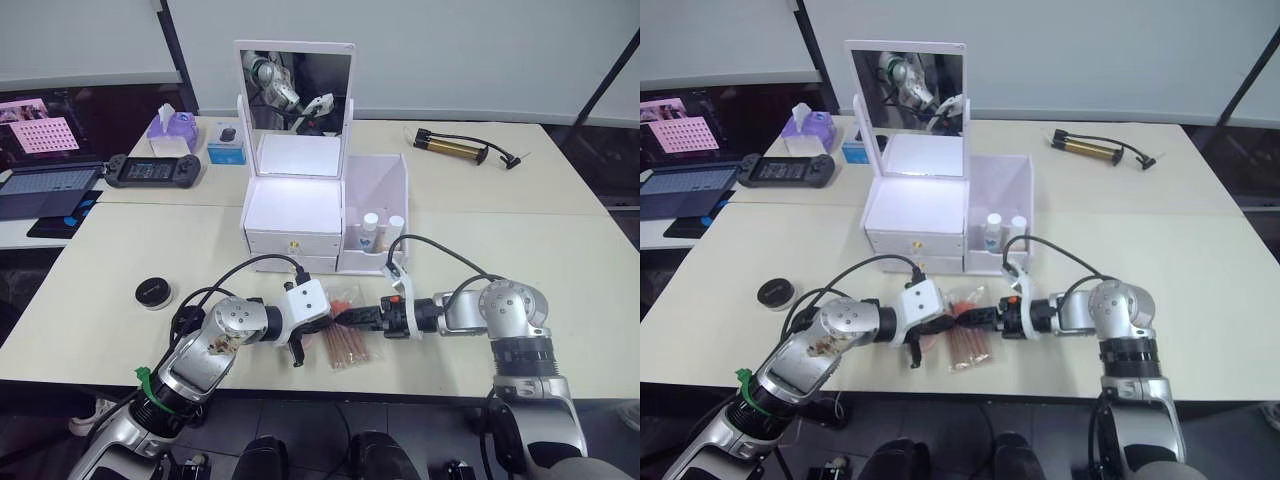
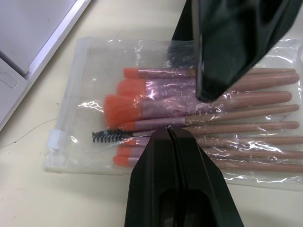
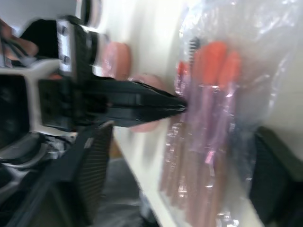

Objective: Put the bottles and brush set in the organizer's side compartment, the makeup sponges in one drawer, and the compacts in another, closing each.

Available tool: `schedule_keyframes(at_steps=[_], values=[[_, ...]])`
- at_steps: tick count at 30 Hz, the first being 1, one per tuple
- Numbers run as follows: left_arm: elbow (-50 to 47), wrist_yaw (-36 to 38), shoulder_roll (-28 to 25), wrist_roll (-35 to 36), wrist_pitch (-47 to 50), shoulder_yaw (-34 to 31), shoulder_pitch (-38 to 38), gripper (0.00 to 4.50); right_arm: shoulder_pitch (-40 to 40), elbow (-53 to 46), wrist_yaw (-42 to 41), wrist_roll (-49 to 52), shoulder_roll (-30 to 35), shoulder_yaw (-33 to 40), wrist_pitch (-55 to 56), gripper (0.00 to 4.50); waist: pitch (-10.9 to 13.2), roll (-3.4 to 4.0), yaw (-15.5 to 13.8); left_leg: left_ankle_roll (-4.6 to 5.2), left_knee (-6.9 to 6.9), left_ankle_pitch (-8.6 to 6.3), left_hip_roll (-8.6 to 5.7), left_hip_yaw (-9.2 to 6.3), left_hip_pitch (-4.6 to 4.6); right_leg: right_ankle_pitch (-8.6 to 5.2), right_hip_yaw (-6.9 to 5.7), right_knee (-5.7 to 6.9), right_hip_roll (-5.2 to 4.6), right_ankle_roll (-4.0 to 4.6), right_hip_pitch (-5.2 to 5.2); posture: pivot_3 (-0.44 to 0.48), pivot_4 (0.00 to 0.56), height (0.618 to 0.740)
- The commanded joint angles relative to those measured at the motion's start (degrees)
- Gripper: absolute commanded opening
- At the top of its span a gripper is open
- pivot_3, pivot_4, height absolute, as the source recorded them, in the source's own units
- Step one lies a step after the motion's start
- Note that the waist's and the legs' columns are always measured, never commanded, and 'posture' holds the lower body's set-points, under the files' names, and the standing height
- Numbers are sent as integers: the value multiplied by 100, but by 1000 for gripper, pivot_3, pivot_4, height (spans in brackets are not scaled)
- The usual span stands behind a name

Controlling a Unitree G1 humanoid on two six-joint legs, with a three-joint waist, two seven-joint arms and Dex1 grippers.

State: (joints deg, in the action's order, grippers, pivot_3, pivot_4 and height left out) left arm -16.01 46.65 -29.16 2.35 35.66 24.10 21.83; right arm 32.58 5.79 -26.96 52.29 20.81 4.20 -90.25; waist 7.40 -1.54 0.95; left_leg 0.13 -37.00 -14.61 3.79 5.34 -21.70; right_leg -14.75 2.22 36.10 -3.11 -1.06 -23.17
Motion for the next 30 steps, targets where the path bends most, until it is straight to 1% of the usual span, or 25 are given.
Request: schedule_keyframes(at_steps=[1,7,8,11,14,15,17,19,23,25,26,28,30], values=[[-179,-140,65,61,80,-179,-37,0,-149,-67,-29,-115,-71,-54,-67,2303,0,0,-5,0,0,0,-1,0,0,0,0,1,0,0,-1,0,150,732],[-223,-220,91,71,-23,-257,-102,0,-247,-386,-7,-252,-132,15,-9,251,-2,-3,-1,0,0,0,0,0,-1,0,0,1,0,0,-2,0,150,732],[-218,-239,84,81,-54,-304,-125,0,-285,-515,-26,-244,-97,28,-12,8,-2,-3,-5,0,0,0,0,-1,-1,0,-1,1,0,0,-2,0,150,732],[-154,-291,85,126,-211,-454,-252,0,-415,-1001,-106,-145,7,60,-91,8,-3,-3,-11,0,0,0,-1,-2,-3,0,-2,0,-1,0,-3,0,150,732],[-152,-351,395,615,-357,-949,-489,0,-527,-1500,-124,-27,76,296,-108,8,-3,-2,-15,0,-1,0,-4,-3,-9,0,-2,-1,-6,0,-6,0,150,732],[-171,-290,386,679,-482,-1037,-533,0,-575,-1694,-131,-30,122,345,2,8,-3,-3,-23,0,-1,0,-5,-4,-10,0,-3,0,-8,0,-7,0,150,732],[-137,-87,245,728,-861,-1160,-585,0,-686,-2086,-169,-191,227,331,574,8,-2,-3,-22,0,-6,0,-5,-11,-17,0,-13,0,-10,0,-7,0,150,732],[-21,-16,290,1063,-1058,-1567,-580,0,-711,-2390,-293,-92,297,447,874,8,-2,-2,-21,0,-5,0,-5,-13,-16,0,-14,0,-8,0,-7,0,150,732],[82,414,74,1447,-1384,-1939,-649,0,-775,-3178,-1000,164,583,566,1743,8,-2,-2,-20,0,-4,0,-5,-15,-17,0,-15,-3,-7,-1,-7,0,150,732],[36,594,-18,1736,-1360,-2145,-710,0,-759,-3723,-1445,459,734,643,2109,8,-2,-2,-19,0,-4,0,-5,-16,-19,0,-17,-5,-7,-1,-7,0,150,732],[-4,665,-74,1899,-1304,-2275,-725,0,-665,-3892,-1491,478,790,666,2284,8,-1,-2,-19,0,-3,0,-5,-17,-18,0,-17,-5,-7,-1,-7,0,150,732],[-91,758,-194,2337,-1049,-2631,-714,0,-287,-3820,-1525,200,859,674,2846,8,0,-4,-8,0,-4,0,-4,-20,-17,0,-20,-4,-7,-1,-4,0,150,732],[-145,808,-346,2656,-904,-2973,-696,0,163,-3352,-1454,-98,965,724,3217,8,0,-4,4,0,-6,1,-5,-20,-13,0,-18,-1,-6,0,-6,0,150,732]])
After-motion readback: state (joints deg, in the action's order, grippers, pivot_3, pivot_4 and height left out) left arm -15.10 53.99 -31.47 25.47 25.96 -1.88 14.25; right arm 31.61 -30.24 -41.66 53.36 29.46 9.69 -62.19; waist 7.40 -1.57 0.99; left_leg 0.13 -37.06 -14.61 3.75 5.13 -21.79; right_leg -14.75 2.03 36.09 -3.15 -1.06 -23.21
